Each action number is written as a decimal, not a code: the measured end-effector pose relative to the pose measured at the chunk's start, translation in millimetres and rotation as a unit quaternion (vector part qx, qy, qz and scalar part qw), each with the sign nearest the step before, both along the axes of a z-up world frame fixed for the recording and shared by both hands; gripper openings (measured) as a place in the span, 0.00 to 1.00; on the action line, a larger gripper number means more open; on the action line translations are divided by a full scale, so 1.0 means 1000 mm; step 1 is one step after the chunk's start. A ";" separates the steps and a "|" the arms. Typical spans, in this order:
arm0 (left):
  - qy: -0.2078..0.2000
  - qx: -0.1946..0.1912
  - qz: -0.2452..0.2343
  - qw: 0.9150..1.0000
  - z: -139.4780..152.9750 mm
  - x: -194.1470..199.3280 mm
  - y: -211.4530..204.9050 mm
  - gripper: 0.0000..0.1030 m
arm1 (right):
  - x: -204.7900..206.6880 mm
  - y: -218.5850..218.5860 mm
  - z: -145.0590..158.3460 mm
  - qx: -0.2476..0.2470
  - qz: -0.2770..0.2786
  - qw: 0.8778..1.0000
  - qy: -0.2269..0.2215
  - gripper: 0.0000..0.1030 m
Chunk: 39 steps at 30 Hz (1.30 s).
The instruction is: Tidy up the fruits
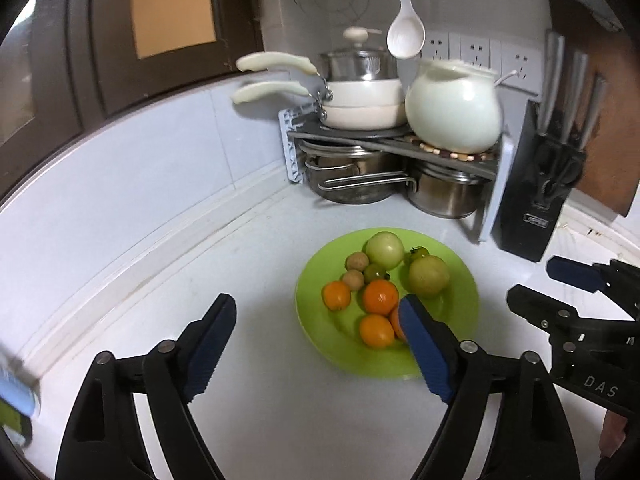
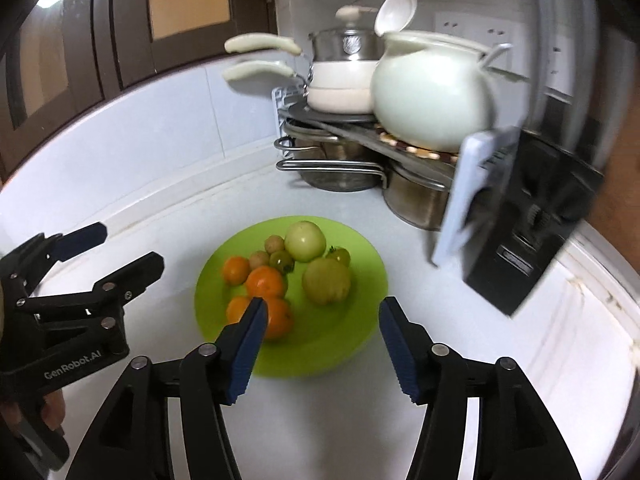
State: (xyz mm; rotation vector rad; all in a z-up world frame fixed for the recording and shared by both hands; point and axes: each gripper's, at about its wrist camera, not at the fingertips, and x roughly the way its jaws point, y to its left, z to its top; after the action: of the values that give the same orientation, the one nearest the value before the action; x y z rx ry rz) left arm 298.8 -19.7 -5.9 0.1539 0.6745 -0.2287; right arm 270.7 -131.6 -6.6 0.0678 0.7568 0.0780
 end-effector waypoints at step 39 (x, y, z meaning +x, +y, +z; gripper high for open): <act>-0.069 -0.048 0.039 0.996 0.045 -0.262 0.019 1.00 | -0.255 -0.033 0.054 -0.003 0.001 0.996 -0.088 0.82</act>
State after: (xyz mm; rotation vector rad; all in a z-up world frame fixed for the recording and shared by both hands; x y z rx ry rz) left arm 37.2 -0.9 38.6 0.0504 0.5298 -0.1745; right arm 15.4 -165.0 47.3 0.0540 0.5817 0.0816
